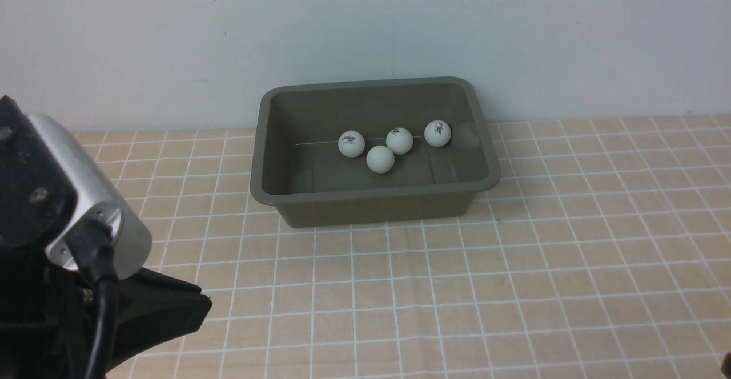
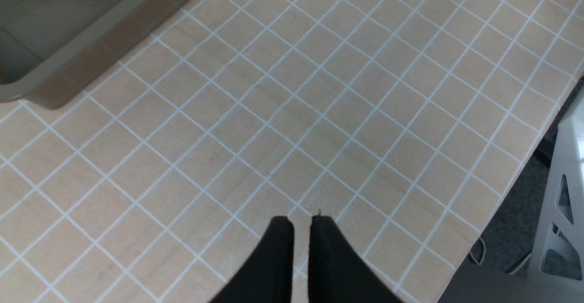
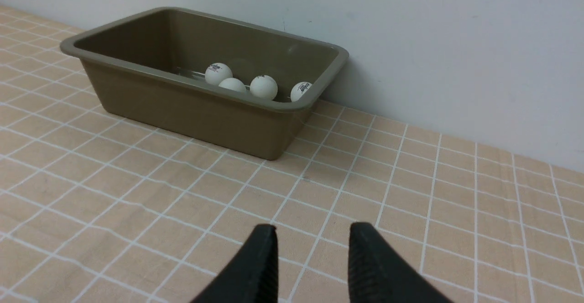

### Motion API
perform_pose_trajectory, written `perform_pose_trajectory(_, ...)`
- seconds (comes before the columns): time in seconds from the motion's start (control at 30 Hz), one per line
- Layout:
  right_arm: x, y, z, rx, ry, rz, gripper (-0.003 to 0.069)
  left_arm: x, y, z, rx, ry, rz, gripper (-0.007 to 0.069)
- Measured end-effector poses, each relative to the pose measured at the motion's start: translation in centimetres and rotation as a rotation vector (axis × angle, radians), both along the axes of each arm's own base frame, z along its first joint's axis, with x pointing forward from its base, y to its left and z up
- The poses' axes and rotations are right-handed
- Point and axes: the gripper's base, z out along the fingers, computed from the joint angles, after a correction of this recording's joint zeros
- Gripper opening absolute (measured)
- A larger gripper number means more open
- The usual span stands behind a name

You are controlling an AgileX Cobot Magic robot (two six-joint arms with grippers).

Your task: Put the table tennis balls into the box on the light coffee tablecloth.

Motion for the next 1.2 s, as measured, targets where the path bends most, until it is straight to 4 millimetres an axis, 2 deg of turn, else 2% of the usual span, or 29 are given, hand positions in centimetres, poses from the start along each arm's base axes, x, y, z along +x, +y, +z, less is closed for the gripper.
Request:
perform_pose_trajectory(0.43, -0.1, -0.1, -0.6, -0.022, 0.059, -0.005, 0.0213, 0.3, -0.9, 1.2, -0.186, -0.026, 0.024, 0.0004)
perform_pose_trajectory(0.7, -0.1, -0.1, -0.6, -0.021, 0.060, -0.005, 0.0213, 0.3, -0.9, 1.3, -0.193, -0.024, 0.021, 0.0004)
perform_pose_trajectory(0.83, -0.1, -0.1, -0.6, -0.021, 0.060, -0.005, 0.0213, 0.6, -0.7, 1.1, -0.124, -0.106, -0.005, 0.0004)
perform_pose_trajectory(0.93, -0.1, -0.1, -0.6, -0.021, 0.061, -0.006, 0.0213, 0.9, -0.1, 1.0, -0.057, -0.186, -0.007, 0.0004)
perform_pose_trajectory(1.03, -0.1, -0.1, -0.6, -0.022, 0.061, -0.006, 0.0213, 1.3, 1.1, 0.6, -0.020, -0.279, 0.062, 0.0004)
perform_pose_trajectory(1.17, -0.1, -0.1, -0.6, -0.022, 0.063, -0.006, 0.0213, 0.8, 3.2, -1.4, -0.013, -0.372, 0.241, 0.0004)
perform_pose_trajectory(1.2, -0.1, -0.1, -0.6, -0.023, 0.063, -0.006, 0.0213, 0.6, 4.0, -2.6, -0.011, -0.399, 0.316, 0.0004)
